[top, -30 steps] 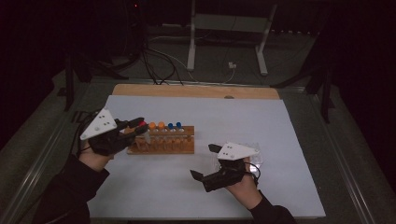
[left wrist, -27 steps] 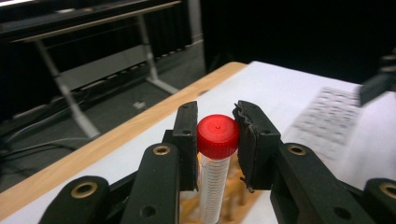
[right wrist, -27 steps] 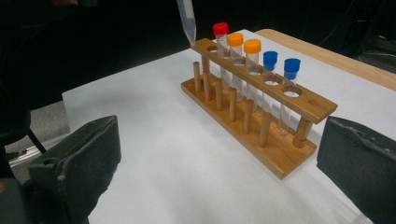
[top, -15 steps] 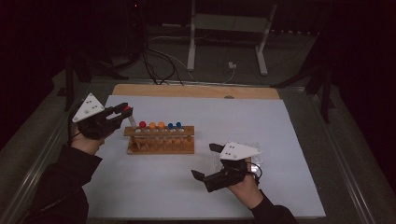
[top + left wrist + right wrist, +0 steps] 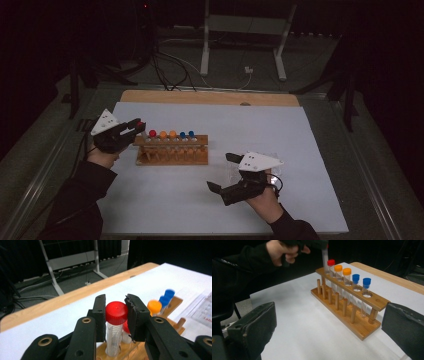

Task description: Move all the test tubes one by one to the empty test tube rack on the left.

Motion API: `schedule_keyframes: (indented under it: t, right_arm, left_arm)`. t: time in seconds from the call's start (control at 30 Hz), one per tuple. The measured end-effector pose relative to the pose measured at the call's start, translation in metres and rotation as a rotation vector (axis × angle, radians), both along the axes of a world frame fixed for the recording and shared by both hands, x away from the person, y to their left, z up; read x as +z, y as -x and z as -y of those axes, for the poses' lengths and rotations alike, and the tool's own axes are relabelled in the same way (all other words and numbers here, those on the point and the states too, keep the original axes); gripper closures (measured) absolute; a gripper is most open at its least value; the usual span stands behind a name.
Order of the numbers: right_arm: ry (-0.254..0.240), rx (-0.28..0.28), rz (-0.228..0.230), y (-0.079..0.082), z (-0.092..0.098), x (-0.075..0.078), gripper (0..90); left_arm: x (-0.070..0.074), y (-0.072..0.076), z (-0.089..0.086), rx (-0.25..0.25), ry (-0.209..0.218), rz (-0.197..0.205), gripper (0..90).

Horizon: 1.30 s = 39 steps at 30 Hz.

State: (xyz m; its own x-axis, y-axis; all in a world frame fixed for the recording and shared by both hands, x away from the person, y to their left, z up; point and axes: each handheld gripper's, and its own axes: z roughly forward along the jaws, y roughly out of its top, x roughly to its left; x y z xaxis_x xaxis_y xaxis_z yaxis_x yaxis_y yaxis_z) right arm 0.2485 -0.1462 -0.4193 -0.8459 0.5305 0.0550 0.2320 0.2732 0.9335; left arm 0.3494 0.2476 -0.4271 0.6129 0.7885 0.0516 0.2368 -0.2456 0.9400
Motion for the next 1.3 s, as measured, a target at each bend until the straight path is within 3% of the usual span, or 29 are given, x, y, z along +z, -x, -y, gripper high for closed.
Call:
schedule_keyframes:
  t: [0.27,0.4,0.67,0.7,0.77,0.87,0.97,1.1,1.13,1.2,1.3]
  right_arm:
    - [-0.012,-0.007,0.009,0.000,0.003,0.000,0.0]
    - [-0.017,-0.006,0.012,0.001,0.005,0.001,0.0]
    - [-0.017,-0.003,0.014,0.001,0.006,0.001,0.0]
    - [-0.016,-0.002,0.015,0.001,0.006,0.001,0.0]
    - [-0.013,-0.003,0.013,0.001,0.007,0.001,0.0]
    - [-0.012,-0.006,0.013,0.001,0.009,-0.001,0.0]
    - [-0.008,-0.013,0.009,0.001,0.012,-0.004,0.0]
    - [0.004,-0.026,0.003,0.000,0.016,-0.010,0.0]
    - [0.006,-0.029,0.000,0.000,0.017,-0.012,0.0]
    - [0.013,-0.032,-0.004,0.000,0.020,-0.014,0.0]
    - [0.026,-0.042,-0.007,0.001,0.025,-0.018,0.0]
  left_arm:
    - [-0.022,-0.004,0.003,0.001,-0.008,-0.049,71.9]
    - [-0.025,-0.005,0.004,-0.001,-0.030,-0.062,71.8]
    - [-0.023,-0.005,0.001,-0.022,-0.027,-0.086,70.5]
    - [-0.022,-0.004,-0.001,-0.034,-0.017,-0.086,68.2]
    - [-0.020,0.000,-0.002,-0.032,-0.003,-0.082,54.1]
    - [-0.018,0.010,-0.004,-0.066,0.014,-0.086,40.1]
    - [-0.015,0.024,-0.001,-0.106,0.007,-0.077,27.8]
    - [-0.010,0.041,0.003,-0.150,0.053,-0.078,15.1]
    - [-0.010,0.046,0.004,-0.159,0.047,-0.069,11.2]
    - [-0.011,0.054,0.006,-0.215,0.059,-0.068,0.7]
    - [-0.013,0.065,0.011,-0.263,0.061,-0.080,0.6]
